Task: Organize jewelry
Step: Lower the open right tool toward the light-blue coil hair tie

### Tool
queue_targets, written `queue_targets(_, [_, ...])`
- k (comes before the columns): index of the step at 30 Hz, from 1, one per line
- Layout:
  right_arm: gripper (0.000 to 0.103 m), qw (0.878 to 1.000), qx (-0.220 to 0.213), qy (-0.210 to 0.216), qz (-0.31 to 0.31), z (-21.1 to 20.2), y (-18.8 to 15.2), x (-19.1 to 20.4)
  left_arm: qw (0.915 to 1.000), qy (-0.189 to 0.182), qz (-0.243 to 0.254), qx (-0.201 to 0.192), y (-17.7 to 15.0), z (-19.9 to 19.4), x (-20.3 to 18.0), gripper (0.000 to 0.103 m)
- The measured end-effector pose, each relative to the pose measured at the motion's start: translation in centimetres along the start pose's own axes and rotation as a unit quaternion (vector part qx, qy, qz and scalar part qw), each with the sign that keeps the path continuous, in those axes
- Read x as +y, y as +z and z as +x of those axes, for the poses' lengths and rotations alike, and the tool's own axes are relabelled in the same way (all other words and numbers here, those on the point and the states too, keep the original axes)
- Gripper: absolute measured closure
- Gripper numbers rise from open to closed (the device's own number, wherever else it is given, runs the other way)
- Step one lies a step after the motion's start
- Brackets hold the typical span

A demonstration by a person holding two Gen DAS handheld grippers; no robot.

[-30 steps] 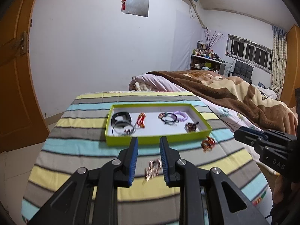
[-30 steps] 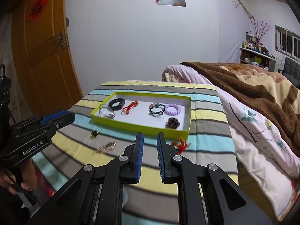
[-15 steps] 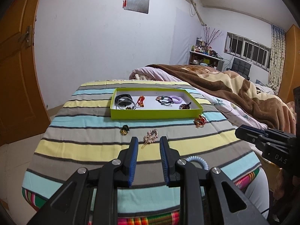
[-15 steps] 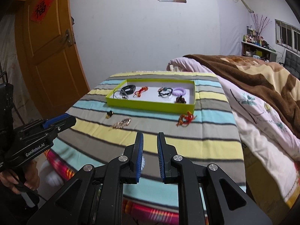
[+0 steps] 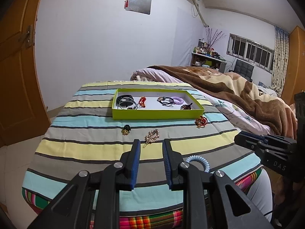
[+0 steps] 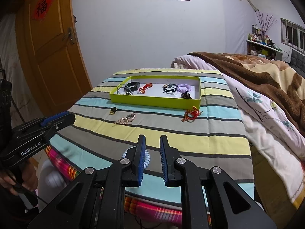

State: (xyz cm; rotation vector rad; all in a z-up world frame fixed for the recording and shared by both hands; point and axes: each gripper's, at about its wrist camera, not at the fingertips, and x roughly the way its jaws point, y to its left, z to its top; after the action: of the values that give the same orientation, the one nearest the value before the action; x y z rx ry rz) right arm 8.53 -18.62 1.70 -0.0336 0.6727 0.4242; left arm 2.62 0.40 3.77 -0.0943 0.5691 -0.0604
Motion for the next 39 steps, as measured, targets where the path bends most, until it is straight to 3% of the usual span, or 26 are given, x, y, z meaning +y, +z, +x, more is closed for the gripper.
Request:
queue_targets(7, [0.086,1.000,0.010,0.005,-0.001,1.0,-0.4,0.0,0.9999,-0.001,0.005,0.009,-0.2,0.9,-0.2,0.077])
queue_targets(12, [0.070,1.000,0.013,0.008,0.001,1.6,-0.4,-0.2,0.9999,-0.001,0.006,0.015,-0.1,1.7,0.0,0.074])
queue_targets(37, [0.070,0.995,0.100,0.011,-0.023,7.9,-2.6,1.2,0.9991,-0.015,0.011,0.038,0.0,5.5,1.8,0.072])
queue_targets(39, [0.074,0.994,0.101,0.004,-0.032,8.2,-2.8,1.3,0.9989,-0.016,0.015,0.042,0.2,6.2,1.7,0.072])
